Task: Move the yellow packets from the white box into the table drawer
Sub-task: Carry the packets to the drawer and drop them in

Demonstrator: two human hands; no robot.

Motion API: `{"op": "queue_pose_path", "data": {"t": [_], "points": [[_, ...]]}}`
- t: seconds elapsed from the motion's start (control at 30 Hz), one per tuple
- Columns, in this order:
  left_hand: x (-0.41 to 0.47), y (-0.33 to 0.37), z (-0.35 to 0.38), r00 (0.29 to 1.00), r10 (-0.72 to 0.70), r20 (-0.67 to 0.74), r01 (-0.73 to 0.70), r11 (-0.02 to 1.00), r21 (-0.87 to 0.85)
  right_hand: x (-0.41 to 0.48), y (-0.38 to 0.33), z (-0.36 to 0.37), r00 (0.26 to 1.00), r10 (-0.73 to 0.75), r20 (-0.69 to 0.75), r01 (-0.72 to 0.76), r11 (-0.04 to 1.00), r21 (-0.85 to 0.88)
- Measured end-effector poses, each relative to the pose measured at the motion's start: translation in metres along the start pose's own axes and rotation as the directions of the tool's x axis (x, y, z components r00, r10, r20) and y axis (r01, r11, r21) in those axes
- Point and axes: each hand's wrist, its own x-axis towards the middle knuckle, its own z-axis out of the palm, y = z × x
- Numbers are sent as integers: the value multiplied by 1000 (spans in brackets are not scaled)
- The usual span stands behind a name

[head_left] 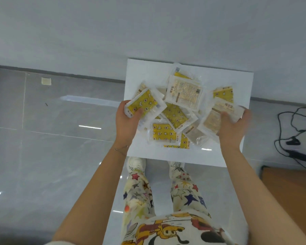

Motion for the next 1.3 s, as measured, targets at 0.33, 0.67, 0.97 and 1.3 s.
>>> {"op": "queue_pose_path", "data": {"t": [0.33, 0.67, 0.97, 1.3], "points": [[-61, 8, -100, 975, -66, -212, 3, 959, -282, -84, -68, 38, 884, -179, 433, 195, 981, 6], [-161, -25, -250, 803, -234, -548, -94, 858, -505, -239, -116, 124, 551, -172, 817, 386, 920, -67], [-235, -57, -379, 636, -414, -652, -229, 705, -671, -408, -118, 189, 348, -175, 921, 541, 840, -45], [-329, -47, -515, 519, -450, -727, -345, 668, -660, -597, -145, 232, 119, -107, 987, 666, 746, 1]]}}
